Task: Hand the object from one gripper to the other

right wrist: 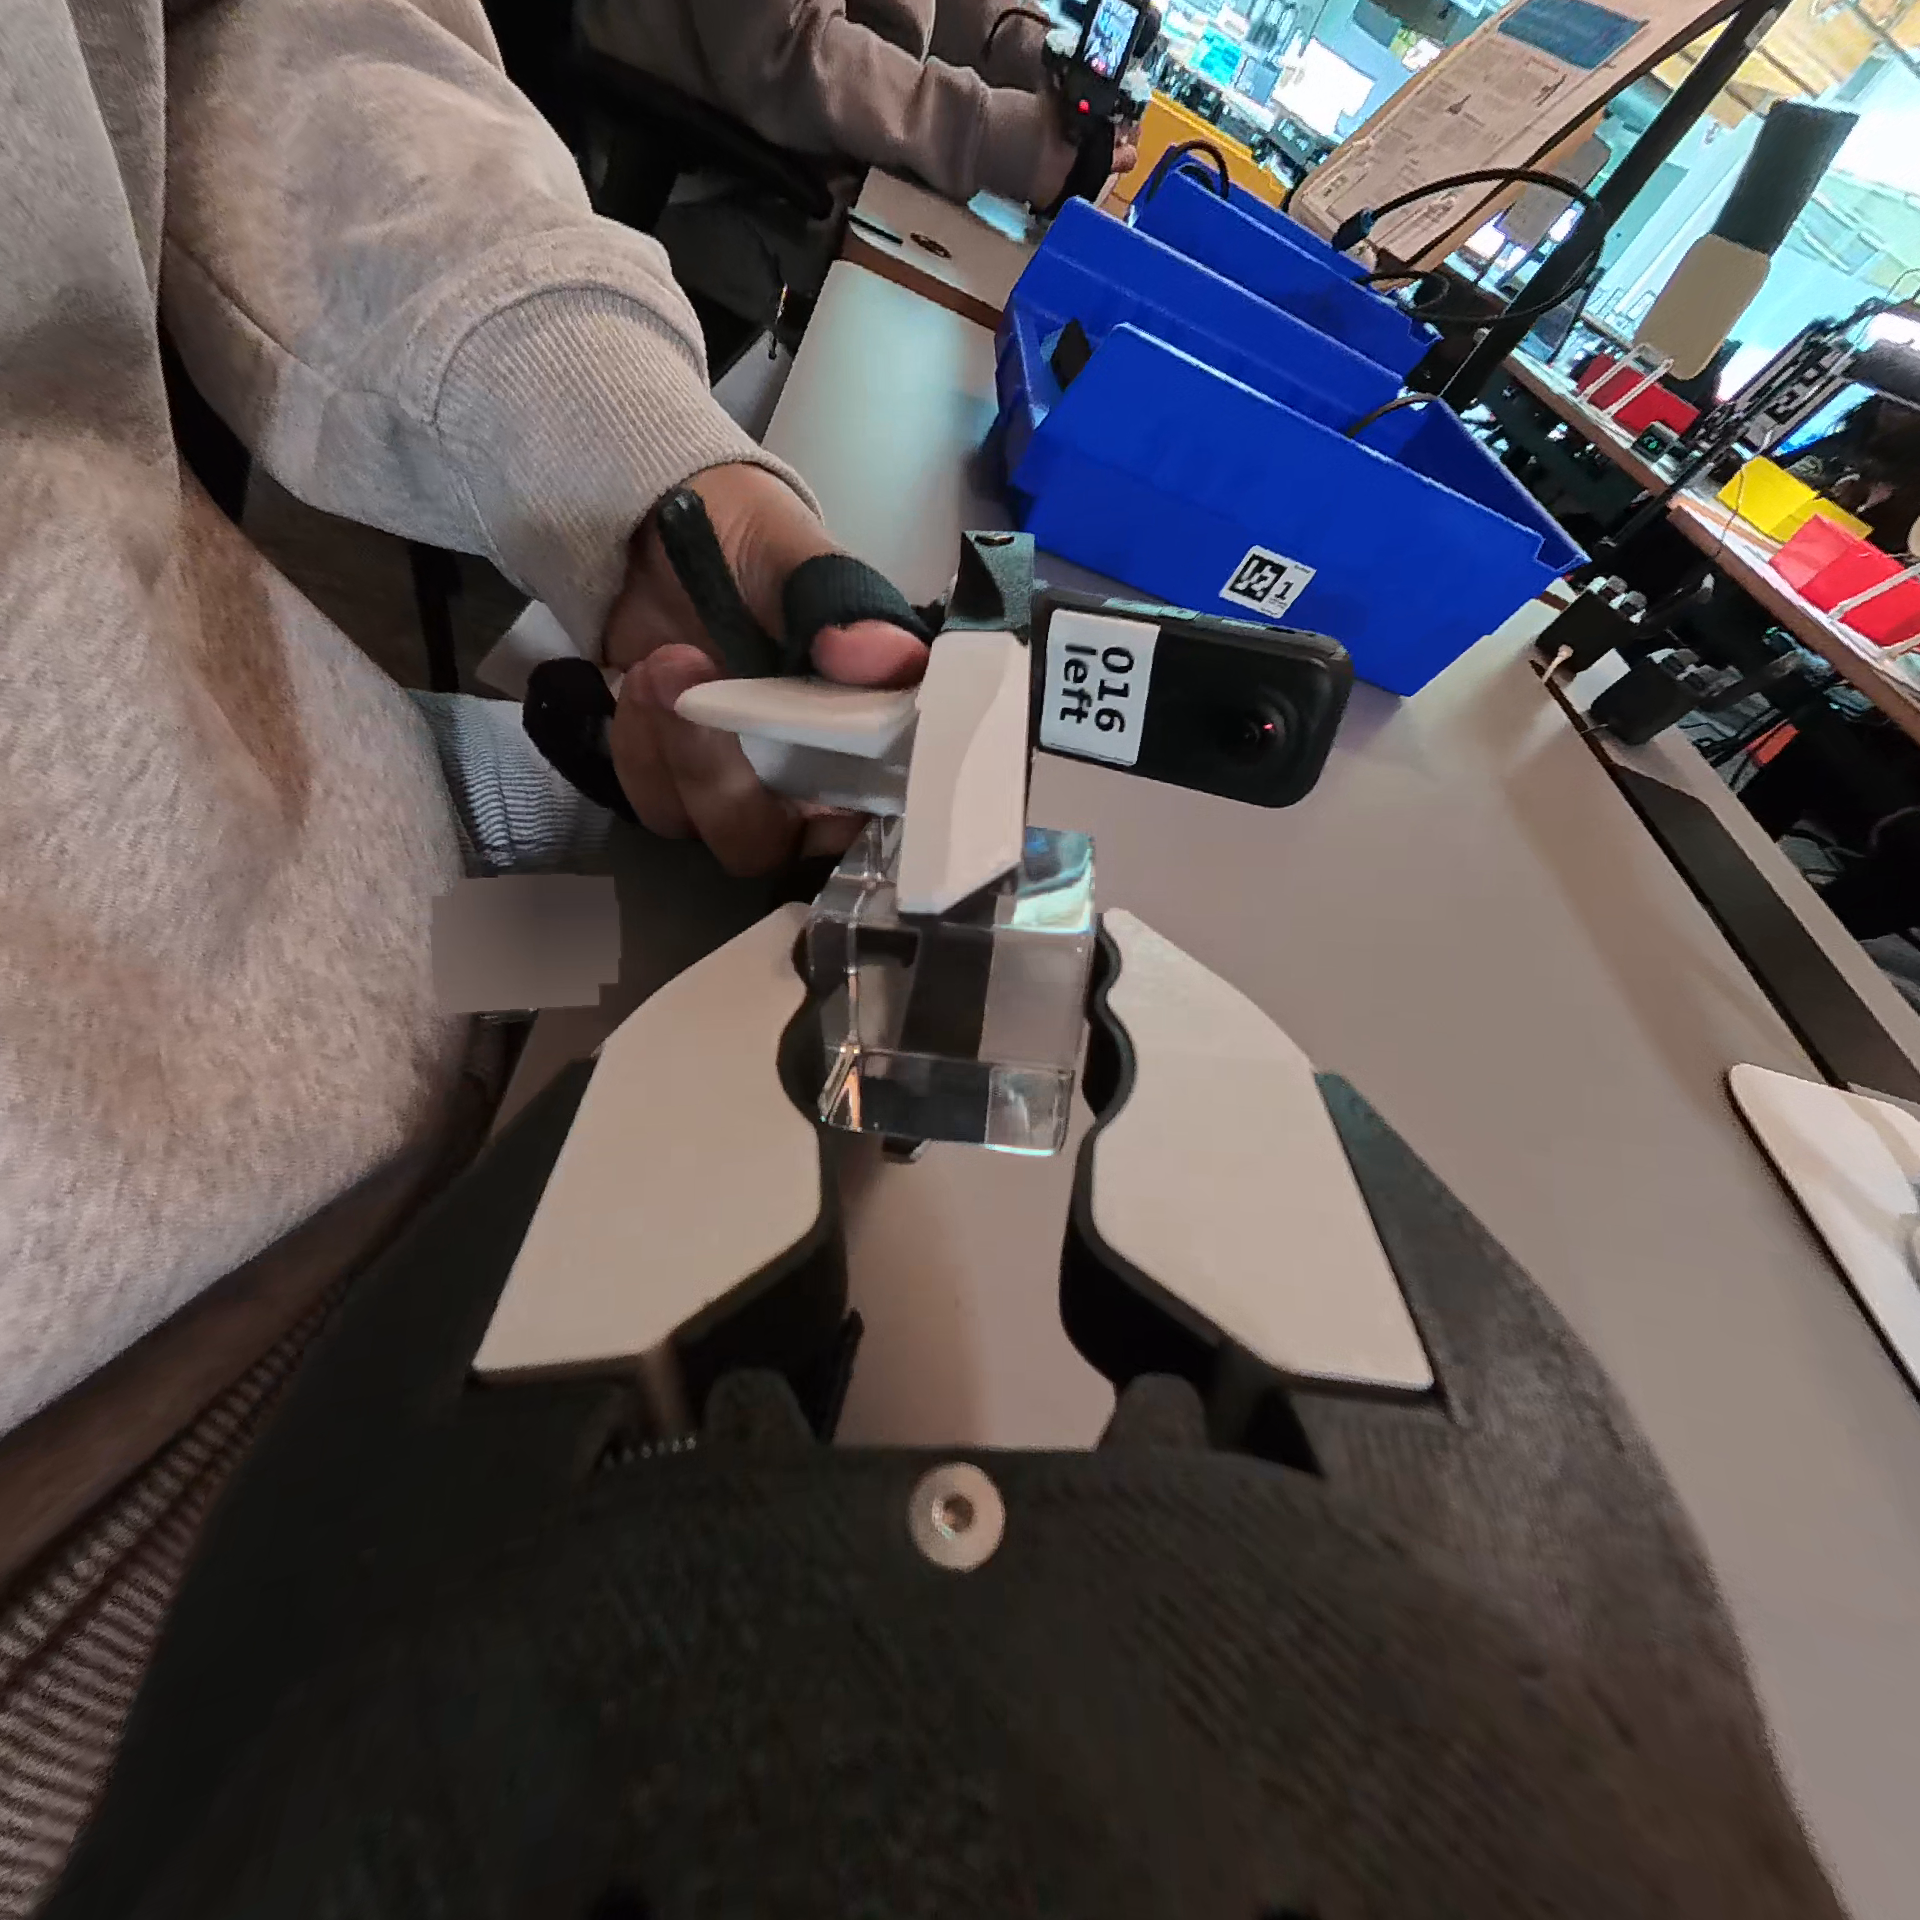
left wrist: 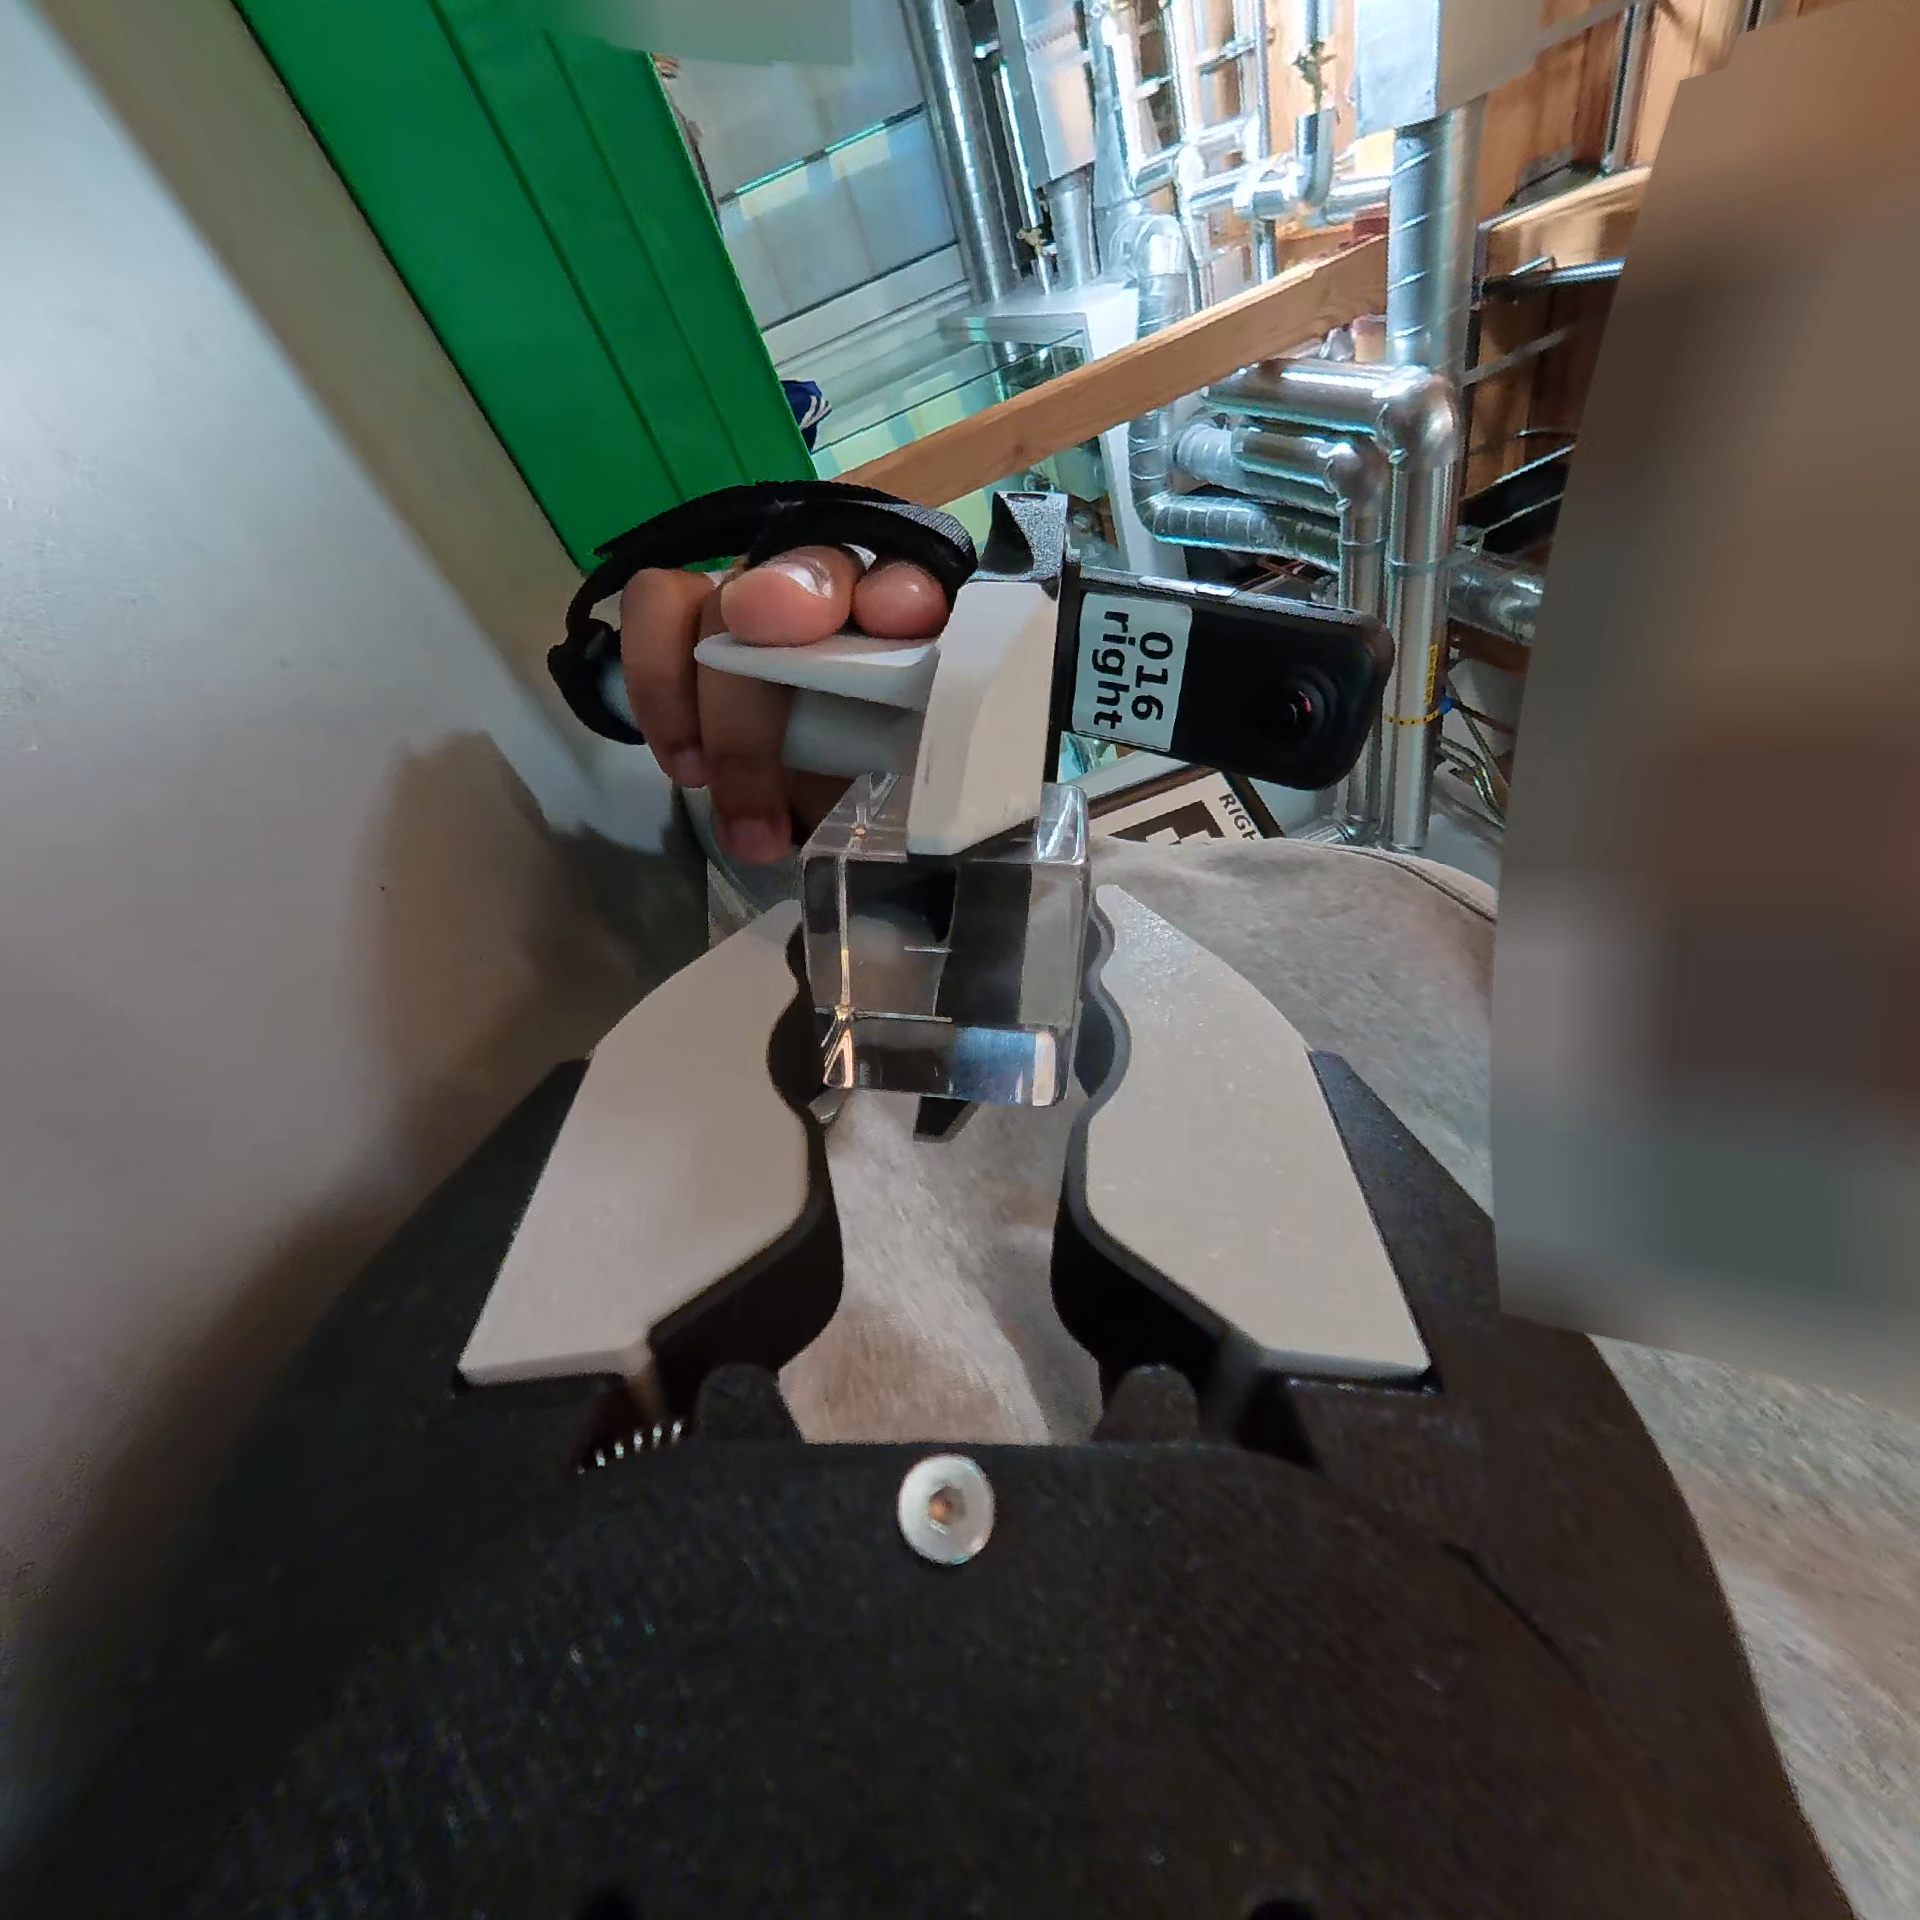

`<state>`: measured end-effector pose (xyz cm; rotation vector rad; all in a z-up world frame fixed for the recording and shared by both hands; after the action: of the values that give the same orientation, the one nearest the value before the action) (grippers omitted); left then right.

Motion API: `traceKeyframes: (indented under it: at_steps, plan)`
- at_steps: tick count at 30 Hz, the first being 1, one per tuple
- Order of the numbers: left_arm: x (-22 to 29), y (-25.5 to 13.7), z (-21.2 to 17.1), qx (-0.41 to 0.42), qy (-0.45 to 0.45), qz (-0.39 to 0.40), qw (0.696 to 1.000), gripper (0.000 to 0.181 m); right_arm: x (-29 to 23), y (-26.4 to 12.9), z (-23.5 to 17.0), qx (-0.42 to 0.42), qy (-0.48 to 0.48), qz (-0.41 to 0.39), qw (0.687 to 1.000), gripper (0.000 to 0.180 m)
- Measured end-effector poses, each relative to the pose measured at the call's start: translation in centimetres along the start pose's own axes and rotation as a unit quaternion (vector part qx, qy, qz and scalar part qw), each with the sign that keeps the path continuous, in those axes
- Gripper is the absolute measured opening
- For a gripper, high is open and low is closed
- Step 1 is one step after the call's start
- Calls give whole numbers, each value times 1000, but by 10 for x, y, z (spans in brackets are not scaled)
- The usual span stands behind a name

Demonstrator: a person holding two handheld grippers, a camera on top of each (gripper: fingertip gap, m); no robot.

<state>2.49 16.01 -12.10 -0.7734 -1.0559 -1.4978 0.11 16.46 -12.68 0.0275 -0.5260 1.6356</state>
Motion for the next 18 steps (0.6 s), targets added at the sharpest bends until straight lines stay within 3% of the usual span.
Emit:
traceKeyframes:
  at_steps: [1,4,8,13,18]
  plan:
    - [1,0,1,3,-2,-3,1000,46,2,0,1,6,3,-5,1000,50]
    - [5,-2,5,19,-3,-17,1000,46,10,-2,4,20,17,-25,999,68]
    - [7,-8,18,65,16,-13,998,46,22,-8,8,50,69,-39,996,77]
    - [7,-24,38,137,60,18,989,46,43,-18,11,91,151,-60,982,76]
    - [5,-29,42,144,119,66,980,46,53,-24,11,127,251,-43,959,71]
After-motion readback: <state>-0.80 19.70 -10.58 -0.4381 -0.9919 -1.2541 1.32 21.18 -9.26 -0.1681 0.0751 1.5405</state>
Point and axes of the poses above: each gripper's, where its closed fingertips meet, y out along the fingers, z out of its top, x = y × z across the jaws, the point moved 1 cm from there along -y, back along the fingers, and after that the axes turned 3 degrees about y, right-handed, at the moved point
